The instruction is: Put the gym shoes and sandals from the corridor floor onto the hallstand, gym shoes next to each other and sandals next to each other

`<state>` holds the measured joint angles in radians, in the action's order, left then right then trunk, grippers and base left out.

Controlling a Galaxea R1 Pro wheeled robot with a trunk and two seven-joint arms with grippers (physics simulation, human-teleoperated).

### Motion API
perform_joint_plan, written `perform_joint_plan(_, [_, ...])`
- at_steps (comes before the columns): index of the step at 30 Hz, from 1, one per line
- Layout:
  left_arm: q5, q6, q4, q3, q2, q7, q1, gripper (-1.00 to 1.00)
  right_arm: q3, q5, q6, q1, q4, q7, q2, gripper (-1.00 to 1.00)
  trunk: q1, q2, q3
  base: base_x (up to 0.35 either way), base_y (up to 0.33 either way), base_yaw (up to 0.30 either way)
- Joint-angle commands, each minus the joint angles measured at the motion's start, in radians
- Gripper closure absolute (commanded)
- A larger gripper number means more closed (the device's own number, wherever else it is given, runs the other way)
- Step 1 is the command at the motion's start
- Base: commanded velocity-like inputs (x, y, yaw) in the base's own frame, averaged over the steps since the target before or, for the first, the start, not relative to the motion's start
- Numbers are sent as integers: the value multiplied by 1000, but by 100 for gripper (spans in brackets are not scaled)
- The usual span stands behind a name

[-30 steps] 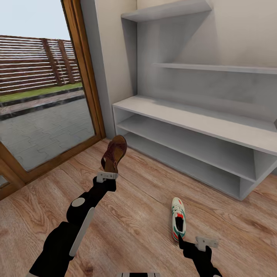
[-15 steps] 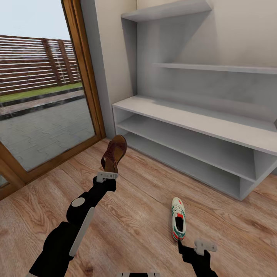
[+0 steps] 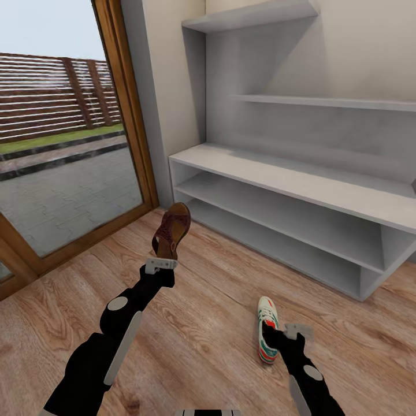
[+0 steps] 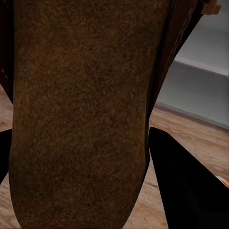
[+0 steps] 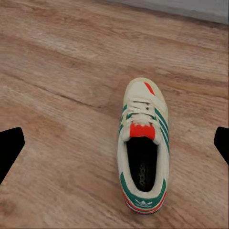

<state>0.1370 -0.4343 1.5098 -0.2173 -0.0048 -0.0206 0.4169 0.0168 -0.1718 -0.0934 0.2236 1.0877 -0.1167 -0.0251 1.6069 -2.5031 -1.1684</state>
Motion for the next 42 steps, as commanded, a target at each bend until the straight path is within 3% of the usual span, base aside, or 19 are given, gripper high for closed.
perform_joint_plan(1, [7, -6, 1, 1, 0, -2, 0, 100, 2, -8, -5, 29, -2, -6, 0, -100, 0, 0, -1, 0, 0, 0])
perform_joint_plan(7, [7, -6, 1, 1, 0, -2, 0, 100, 2, -8, -15, 135, -36, -7, 0, -100, 0, 0, -1, 0, 0, 0])
perform_joint_plan(11, [7, -6, 1, 1, 0, -2, 0, 100, 2, -8, -12, 162, -96, -8, 0, -100, 0, 0, -1, 0, 0, 0])
perform_joint_plan(15, [7, -6, 1, 1, 0, -2, 0, 100, 2, -8, -7, 170, -148, -8, -1, -100, 0, 0, -1, 0, 0, 0])
perform_joint_plan(18, [7, -6, 1, 1, 0, -2, 0, 100, 2, -8, -2, 174, -258, -8, -1, -100, 0, 0, -1, 0, 0, 0])
perform_joint_plan(24, [7, -6, 1, 1, 0, -2, 0, 100, 1, -8, 3, 175, -320, -7, 2, -100, 0, 0, -1, 0, 0, 0])
perform_joint_plan(31, [7, -6, 1, 1, 0, -2, 0, 100, -1, -8, 123, 175, -434, -7, 5, -100, 0, 0, -1, 0, 0, 0])
perform_joint_plan(42, [7, -6, 1, 1, 0, -2, 0, 100, 5, -8, 153, 175, -471, -7, 4, -100, 0, 0, -1, 0, 0, 0])
